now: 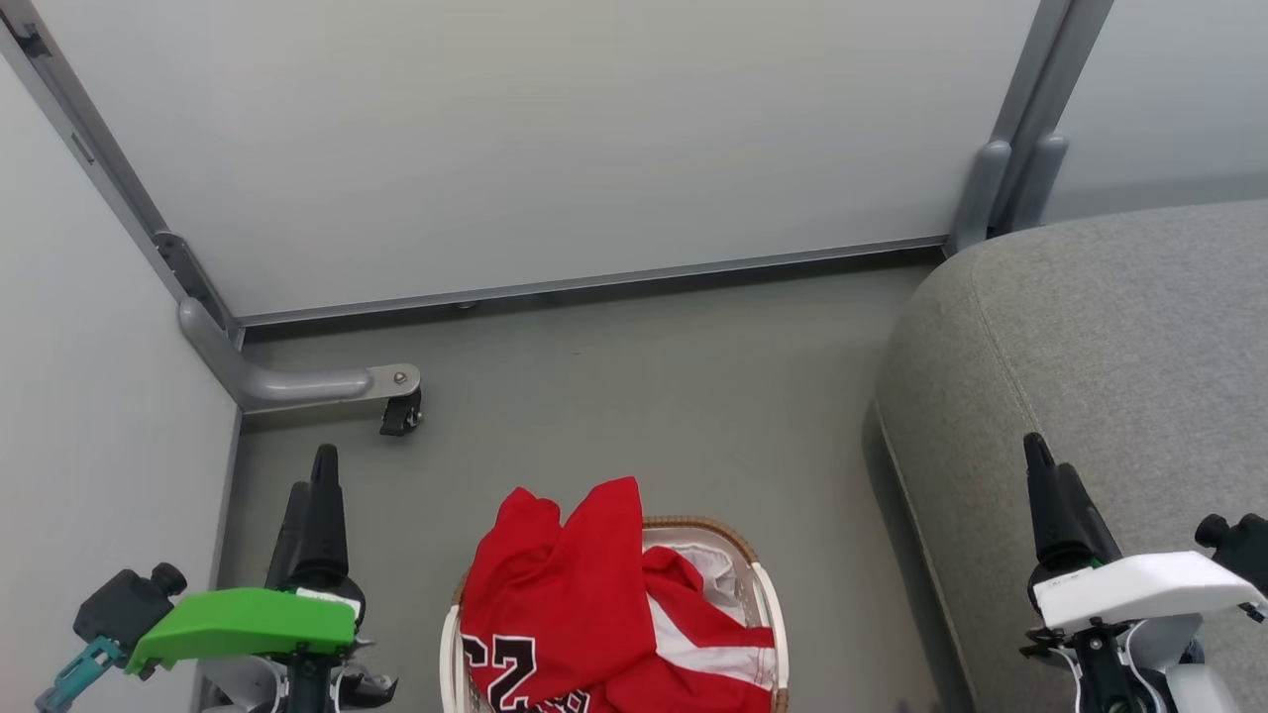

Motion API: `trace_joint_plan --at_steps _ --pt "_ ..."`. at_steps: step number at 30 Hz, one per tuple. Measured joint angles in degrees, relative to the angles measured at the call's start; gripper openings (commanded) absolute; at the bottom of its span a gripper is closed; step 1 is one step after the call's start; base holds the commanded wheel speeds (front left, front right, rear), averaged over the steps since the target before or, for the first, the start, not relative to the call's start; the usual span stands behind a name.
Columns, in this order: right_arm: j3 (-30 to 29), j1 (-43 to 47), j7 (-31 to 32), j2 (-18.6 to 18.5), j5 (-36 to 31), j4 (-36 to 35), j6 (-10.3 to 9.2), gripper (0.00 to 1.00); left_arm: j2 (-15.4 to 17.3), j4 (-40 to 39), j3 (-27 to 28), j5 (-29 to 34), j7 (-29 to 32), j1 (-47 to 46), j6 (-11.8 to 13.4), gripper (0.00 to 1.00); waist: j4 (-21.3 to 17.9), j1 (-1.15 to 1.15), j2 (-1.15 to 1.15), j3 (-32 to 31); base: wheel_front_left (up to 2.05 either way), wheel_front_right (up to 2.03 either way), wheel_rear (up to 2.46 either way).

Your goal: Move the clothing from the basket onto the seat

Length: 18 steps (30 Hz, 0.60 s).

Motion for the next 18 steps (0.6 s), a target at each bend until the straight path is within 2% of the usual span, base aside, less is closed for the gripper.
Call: trace_joint_plan --at_steps 8,18 --pt "0.8 0.6 -1.5 -0.1 -8.5 0.2 0.00 1.00 0.0 0.4 -0.9 9.7 -1.5 0.0 0.1 1.00 0.1 0.00 0.00 0.1 0.00 0.00 0.00" --pt "1.5 1.1 -3.3 -0.2 -17.8 0.4 0.00 1.00 0.1 1.4 -1.3 18.5 -3.3 0.2 0.5 1.00 0.4 0.00 0.00 0.2 0.00 0.00 0.00"
